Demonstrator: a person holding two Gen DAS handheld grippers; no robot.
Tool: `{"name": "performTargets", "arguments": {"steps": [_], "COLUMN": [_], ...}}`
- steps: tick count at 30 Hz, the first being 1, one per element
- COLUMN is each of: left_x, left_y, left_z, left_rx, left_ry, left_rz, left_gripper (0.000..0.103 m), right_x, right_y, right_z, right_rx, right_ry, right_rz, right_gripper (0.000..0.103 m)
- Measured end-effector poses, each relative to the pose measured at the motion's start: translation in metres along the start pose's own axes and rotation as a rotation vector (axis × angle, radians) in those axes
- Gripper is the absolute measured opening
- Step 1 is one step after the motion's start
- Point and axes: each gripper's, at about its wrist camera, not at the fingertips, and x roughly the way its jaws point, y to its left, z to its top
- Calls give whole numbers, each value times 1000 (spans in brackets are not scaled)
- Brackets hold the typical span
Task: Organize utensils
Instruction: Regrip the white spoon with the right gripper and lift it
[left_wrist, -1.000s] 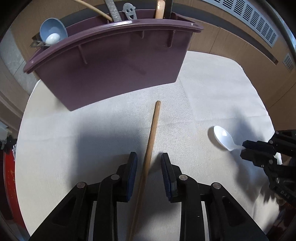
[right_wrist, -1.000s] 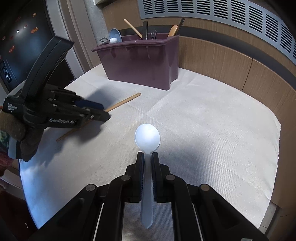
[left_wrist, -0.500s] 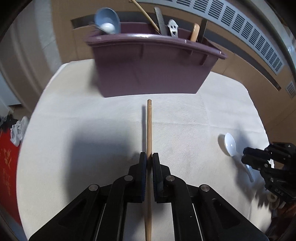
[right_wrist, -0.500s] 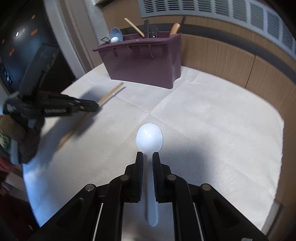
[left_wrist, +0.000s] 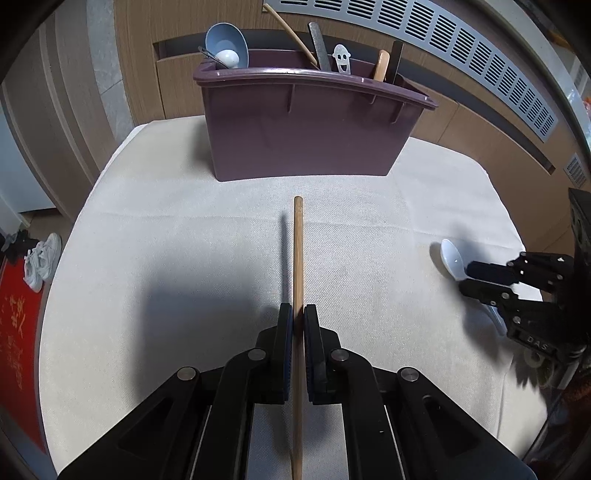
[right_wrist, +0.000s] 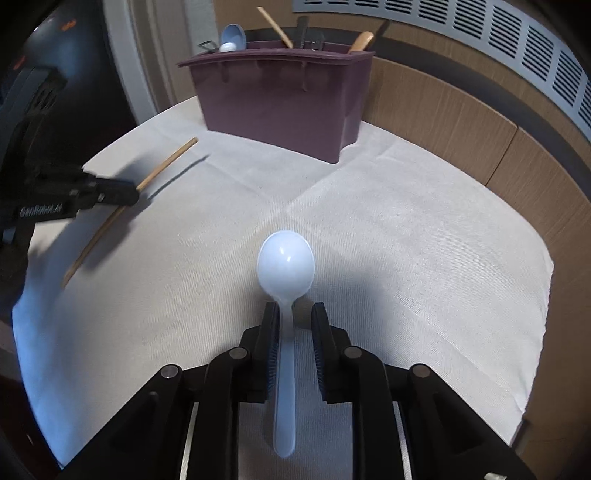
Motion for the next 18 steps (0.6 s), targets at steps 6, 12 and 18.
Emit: {"name": "performTargets", "arguments": {"steps": [6, 12, 18], "left_x": [-1, -1, -3], "left_y": [2, 3, 3], "left_z": [0, 0, -2], "left_rx": [-9, -15, -19], "left_ry": [-4, -7, -10], "left_rz": [-11, -19, -18], "left_gripper": [6, 6, 6], "right_x": [10, 19, 26], "right_y": [3, 10, 27], "right_z": [11, 22, 33], "right_rx": [27, 101, 3], "right_ry": [-4, 6, 16], "right_rz": [-2, 75, -24], "right_gripper": [30, 70, 44]}}
